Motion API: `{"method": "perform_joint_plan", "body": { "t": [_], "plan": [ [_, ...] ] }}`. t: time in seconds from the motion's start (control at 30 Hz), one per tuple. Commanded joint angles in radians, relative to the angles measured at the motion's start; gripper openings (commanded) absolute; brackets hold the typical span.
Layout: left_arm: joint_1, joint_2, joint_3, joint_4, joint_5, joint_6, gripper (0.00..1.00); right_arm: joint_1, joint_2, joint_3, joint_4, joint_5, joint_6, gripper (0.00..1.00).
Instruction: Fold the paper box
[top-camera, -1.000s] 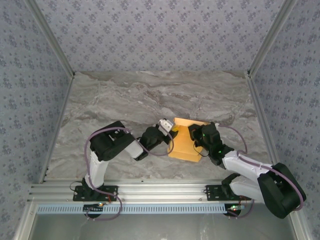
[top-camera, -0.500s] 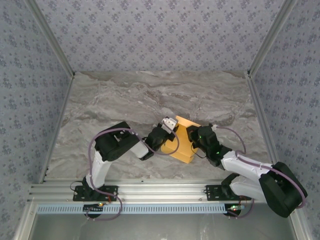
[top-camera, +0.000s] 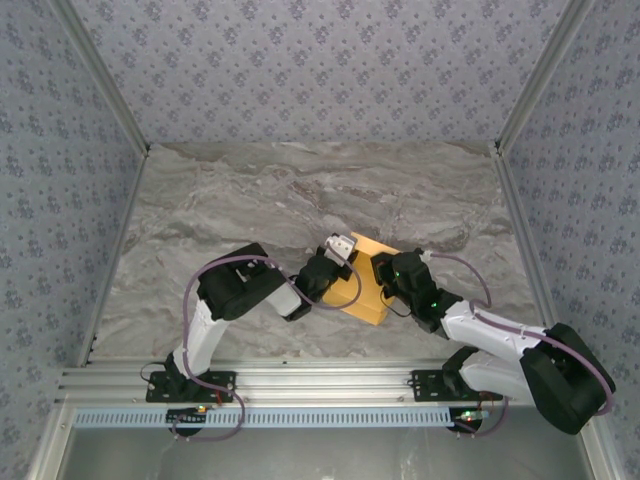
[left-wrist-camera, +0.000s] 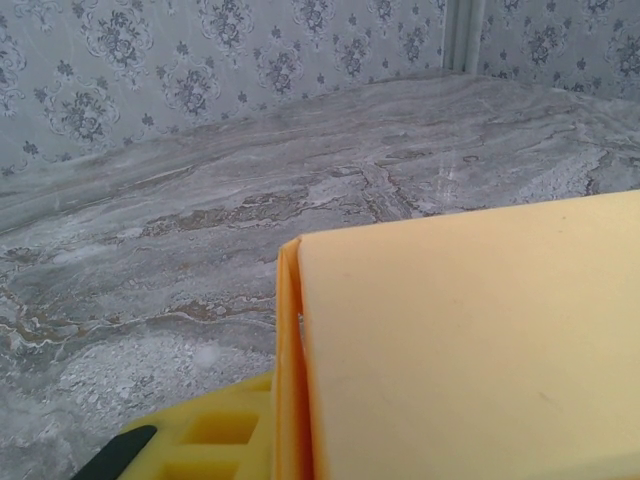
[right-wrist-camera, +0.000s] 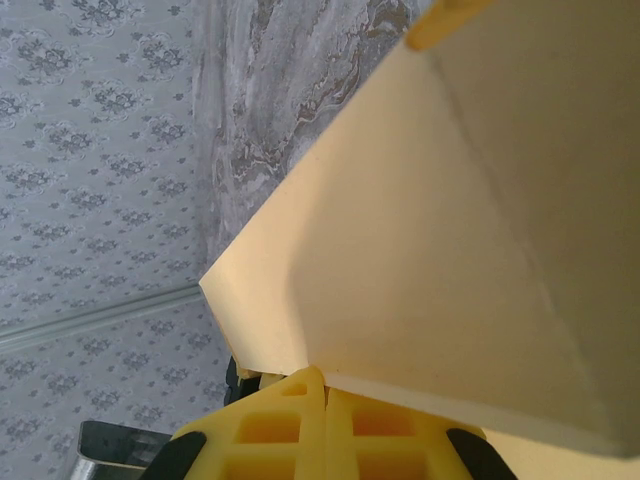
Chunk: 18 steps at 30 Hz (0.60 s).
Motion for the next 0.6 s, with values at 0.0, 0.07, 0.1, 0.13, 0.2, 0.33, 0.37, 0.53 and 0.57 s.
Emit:
{"method": "perform_joint_plan", "body": {
  "t": [0.0, 0.07, 0.1, 0.13, 0.2, 0.33, 0.37, 0.53, 0.57],
  "plan": [
    [0.002, 0.024, 0.025, 0.009, -0.029, -0.021, 0.22, 0.010, -0.018, 0.012, -0.097, 0.034, 0.021, 0.00],
    [0.006, 0.027, 0.027, 0.000, -0.036, -0.027, 0.20, 0.012, -0.028, 0.015, -0.114, 0.040, 0.031, 0.00],
    [0.007, 0.027, 0.025, -0.003, -0.040, -0.030, 0.18, 0.013, -0.032, 0.020, -0.129, 0.043, 0.036, 0.00],
    [0.007, 0.027, 0.025, -0.006, -0.039, -0.031, 0.16, 0.014, -0.035, 0.025, -0.141, 0.045, 0.040, 0.00],
    [0.007, 0.020, 0.025, -0.017, -0.038, -0.031, 0.11, 0.019, -0.035, 0.042, -0.171, 0.045, 0.052, 0.02],
    [0.007, 0.000, 0.024, -0.049, -0.042, -0.024, 0.04, 0.032, -0.029, 0.059, -0.175, 0.031, 0.060, 0.10],
    [0.008, -0.004, 0.020, -0.047, -0.043, -0.021, 0.03, 0.034, -0.032, 0.063, -0.179, 0.026, 0.061, 0.13],
    [0.027, -0.021, -0.005, -0.050, -0.058, -0.027, 0.00, 0.039, -0.089, 0.064, -0.243, 0.019, 0.066, 0.22],
    [0.038, -0.028, -0.015, -0.049, -0.048, -0.035, 0.00, 0.039, -0.110, 0.070, -0.275, 0.020, 0.066, 0.24]
  ]
}}
